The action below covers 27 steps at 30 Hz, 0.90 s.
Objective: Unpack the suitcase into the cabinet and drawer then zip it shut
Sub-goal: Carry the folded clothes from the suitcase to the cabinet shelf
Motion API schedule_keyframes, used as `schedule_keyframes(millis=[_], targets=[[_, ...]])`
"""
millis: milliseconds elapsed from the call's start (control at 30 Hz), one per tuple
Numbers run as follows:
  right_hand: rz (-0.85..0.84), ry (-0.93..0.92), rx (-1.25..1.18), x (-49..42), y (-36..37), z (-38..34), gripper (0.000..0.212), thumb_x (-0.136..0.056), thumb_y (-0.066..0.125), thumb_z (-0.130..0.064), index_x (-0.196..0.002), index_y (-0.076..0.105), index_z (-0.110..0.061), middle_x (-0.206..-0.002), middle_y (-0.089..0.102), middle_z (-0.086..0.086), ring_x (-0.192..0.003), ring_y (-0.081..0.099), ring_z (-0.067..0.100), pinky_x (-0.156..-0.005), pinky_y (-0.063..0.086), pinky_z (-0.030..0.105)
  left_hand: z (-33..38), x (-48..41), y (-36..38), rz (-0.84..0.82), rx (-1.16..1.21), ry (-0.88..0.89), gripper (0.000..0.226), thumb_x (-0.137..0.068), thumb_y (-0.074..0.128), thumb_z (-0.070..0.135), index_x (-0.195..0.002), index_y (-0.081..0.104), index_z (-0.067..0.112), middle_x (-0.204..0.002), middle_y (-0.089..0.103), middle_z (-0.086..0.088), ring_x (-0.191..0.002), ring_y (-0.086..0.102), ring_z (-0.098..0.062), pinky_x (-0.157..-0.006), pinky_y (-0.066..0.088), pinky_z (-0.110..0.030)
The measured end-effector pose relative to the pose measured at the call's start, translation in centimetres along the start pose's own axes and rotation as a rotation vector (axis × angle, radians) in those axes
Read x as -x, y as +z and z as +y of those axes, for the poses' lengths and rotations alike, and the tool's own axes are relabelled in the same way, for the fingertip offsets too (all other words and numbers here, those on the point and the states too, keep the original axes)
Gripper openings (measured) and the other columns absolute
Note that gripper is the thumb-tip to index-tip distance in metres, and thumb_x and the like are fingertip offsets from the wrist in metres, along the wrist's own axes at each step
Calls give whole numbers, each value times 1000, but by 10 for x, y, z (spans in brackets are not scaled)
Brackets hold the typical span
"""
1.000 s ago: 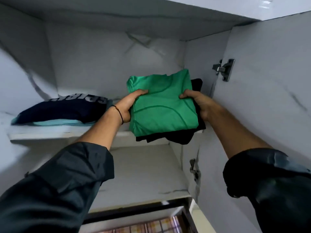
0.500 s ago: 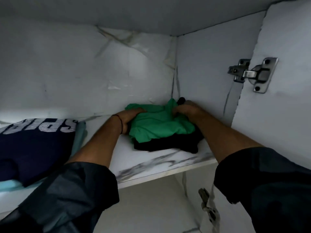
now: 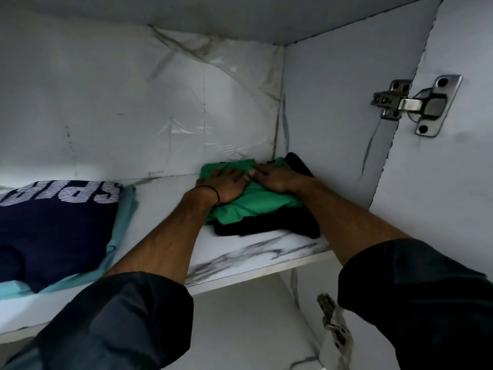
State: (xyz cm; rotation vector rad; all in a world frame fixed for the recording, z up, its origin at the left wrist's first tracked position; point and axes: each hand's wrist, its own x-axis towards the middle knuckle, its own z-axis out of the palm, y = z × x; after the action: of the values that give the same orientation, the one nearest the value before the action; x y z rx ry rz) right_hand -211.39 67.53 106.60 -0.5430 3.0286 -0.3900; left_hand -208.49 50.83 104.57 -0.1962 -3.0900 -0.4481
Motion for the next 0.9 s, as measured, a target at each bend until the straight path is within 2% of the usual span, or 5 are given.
schedule_keyframes(millis=[67,233,367,500,900], targets=[[22,26,-97,0,8,12,73,-101,26,-65,-160,16,-23,-168,10,4,-155,7,20,-125,2,36,-3,-2,2,-26,-11,-10,75,-89,16,69,-155,8,34,-164,2,7,-151,0,-22,-120,5,-52],[73,15,-194,9,16,18,72,-102,27,-62,-161,15,-22,-168,5,3,-155,3,18,-122,-2,31,4,12,1,2,-16,-22,69,-95,21,67,-155,7,36,-164,0,8,-151,-1,-21,-119,3,-54],[88,-3,-154,18,11,16,70,-104,27,-59,-160,19,-18,-167,12,5,-154,9,19,-121,1,28,8,29,-3,41,-28,-23,73,-92,21,73,-155,10,37,-164,2,7,-151,2,-22,-118,4,-52],[103,-7,-71,21,8,17,77,-99,26,-68,-159,25,-19,-165,22,5,-152,18,21,-125,5,37,8,38,2,14,4,-14,80,-88,22,79,-155,9,38,-164,1,4,-151,0,-23,-120,4,-51],[77,29,-88,45,14,27,87,-92,30,-78,-159,20,-23,-167,15,6,-152,19,26,-124,16,39,2,54,11,50,140,0,88,-84,29,83,-155,12,35,-164,6,2,-151,2,-23,-122,6,-44]])
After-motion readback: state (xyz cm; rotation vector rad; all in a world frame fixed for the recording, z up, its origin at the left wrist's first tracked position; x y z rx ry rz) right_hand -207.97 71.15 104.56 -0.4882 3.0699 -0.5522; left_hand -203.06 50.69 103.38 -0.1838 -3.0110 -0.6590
